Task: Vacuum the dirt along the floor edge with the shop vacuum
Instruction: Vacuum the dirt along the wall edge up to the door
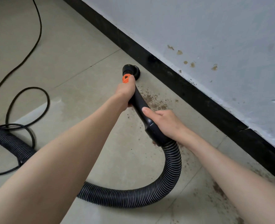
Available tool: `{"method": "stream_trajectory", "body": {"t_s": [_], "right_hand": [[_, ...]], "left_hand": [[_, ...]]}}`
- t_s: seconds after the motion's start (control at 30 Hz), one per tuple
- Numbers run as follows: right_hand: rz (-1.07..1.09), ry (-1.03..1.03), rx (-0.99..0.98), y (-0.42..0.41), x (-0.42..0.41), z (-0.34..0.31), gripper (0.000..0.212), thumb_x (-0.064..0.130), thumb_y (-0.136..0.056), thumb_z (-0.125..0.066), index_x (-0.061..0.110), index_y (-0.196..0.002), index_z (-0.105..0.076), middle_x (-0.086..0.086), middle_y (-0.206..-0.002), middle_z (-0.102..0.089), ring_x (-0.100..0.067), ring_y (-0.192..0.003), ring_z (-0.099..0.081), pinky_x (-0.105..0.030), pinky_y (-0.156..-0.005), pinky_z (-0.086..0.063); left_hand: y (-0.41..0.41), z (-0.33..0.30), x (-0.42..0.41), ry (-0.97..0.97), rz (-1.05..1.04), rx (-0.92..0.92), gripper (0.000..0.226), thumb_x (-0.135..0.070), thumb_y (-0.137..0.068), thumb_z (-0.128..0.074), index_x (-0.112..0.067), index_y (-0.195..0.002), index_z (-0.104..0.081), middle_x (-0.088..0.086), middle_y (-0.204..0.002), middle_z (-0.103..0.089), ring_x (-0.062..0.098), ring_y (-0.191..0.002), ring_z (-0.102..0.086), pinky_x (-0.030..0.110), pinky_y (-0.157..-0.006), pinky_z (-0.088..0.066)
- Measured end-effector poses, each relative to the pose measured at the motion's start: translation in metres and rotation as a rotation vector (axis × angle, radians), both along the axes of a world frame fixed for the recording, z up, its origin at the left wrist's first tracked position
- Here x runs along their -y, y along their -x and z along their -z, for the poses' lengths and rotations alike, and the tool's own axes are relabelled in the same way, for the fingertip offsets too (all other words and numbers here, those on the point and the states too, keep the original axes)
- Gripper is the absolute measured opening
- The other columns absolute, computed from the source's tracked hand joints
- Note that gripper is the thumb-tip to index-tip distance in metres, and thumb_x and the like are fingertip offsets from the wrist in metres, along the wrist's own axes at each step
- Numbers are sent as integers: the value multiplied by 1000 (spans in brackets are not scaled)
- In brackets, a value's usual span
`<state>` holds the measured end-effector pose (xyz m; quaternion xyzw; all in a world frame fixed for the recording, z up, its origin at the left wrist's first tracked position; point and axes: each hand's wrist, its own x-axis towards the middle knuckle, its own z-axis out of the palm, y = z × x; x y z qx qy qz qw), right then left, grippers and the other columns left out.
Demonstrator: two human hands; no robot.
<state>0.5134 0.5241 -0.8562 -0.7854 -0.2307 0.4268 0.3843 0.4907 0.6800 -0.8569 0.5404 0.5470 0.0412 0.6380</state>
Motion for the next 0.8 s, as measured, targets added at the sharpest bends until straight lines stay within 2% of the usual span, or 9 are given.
{"method": "stream_trajectory", "body": {"t_s": [0.07, 0.17, 0.27, 0.33, 0.47, 0.53, 0.6, 0.67, 0.8], "right_hand": [[26, -2, 22, -5, 0, 0, 50, 65, -83, -54, 16, -75, -57, -12, -68, -54, -26, -62, -54, -51, -74, -53], [71, -10, 58, -7, 4, 3, 53, 63, -86, -53, 12, -71, -55, -16, -68, -55, -31, -65, -58, -47, -75, -52], [96, -14, 51, -6, 8, 4, 60, 64, -85, -53, 6, -72, -59, -21, -72, -60, -41, -75, -64, -52, -80, -52], [87, -21, 42, -5, 8, 1, 57, 67, -82, -54, 11, -71, -57, -15, -69, -57, -40, -71, -62, -53, -80, -52], [60, -17, -4, 5, 2, -5, 68, 79, -59, -51, 12, -72, -56, -14, -68, -55, -44, -67, -59, -60, -75, -52], [29, -17, -7, 15, -1, -8, 65, 77, -62, -53, 12, -70, -52, -15, -66, -52, -36, -60, -55, -61, -70, -51], [0, -19, 26, 24, -1, -9, 58, 67, -77, -57, 12, -63, -44, -12, -61, -46, -26, -55, -51, -52, -60, -48], [-53, 0, 101, 35, 0, -12, 57, 55, -89, -56, 16, -54, -33, -3, -50, -37, -15, -46, -41, -32, -52, -35], [-184, 44, 139, 67, 8, -20, 58, 52, -92, -53, 19, -52, -28, 6, -46, -28, -11, -43, -29, -29, -48, -23]], "left_hand": [[-11, 0, -1, -6, 18, 10, 48, -47, -93, -39, -9, -121, -50, 3, -84, -51, 17, -75, -54, 31, -65, -51], [-21, 1, 1, -14, 56, 0, 47, -47, -93, -41, -10, -120, -50, 2, -85, -50, 18, -76, -54, 30, -68, -51], [-24, 1, 5, -31, 92, -7, 43, -45, -93, -41, -11, -117, -49, 2, -83, -50, 17, -73, -53, 28, -59, -49], [-24, 0, 6, -38, 97, -6, 41, -44, -93, -41, -11, -115, -49, 2, -83, -50, 17, -72, -53, 27, -56, -48], [-10, -1, 1, -56, 92, -18, 41, -43, -94, -40, -11, -117, -49, 3, -81, -49, 17, -70, -52, 28, -56, -48], [2, -1, 0, -61, 67, -25, 42, -43, -94, -39, -11, -118, -50, 2, -78, -48, 17, -67, -51, 28, -54, -46], [19, -2, -2, -52, 13, -27, 43, -46, -94, -38, -10, -115, -50, 3, -82, -51, 18, -71, -54, 29, -56, -48], [39, -1, -2, -29, -44, -35, 45, -50, -93, -38, -11, -112, -50, 4, -89, -55, 20, -77, -57, 32, -63, -51], [89, 5, 8, 8, -120, -49, 52, -54, -92, -38, -10, -118, -49, 8, -104, -58, 26, -95, -60, 36, -77, -54]]}}
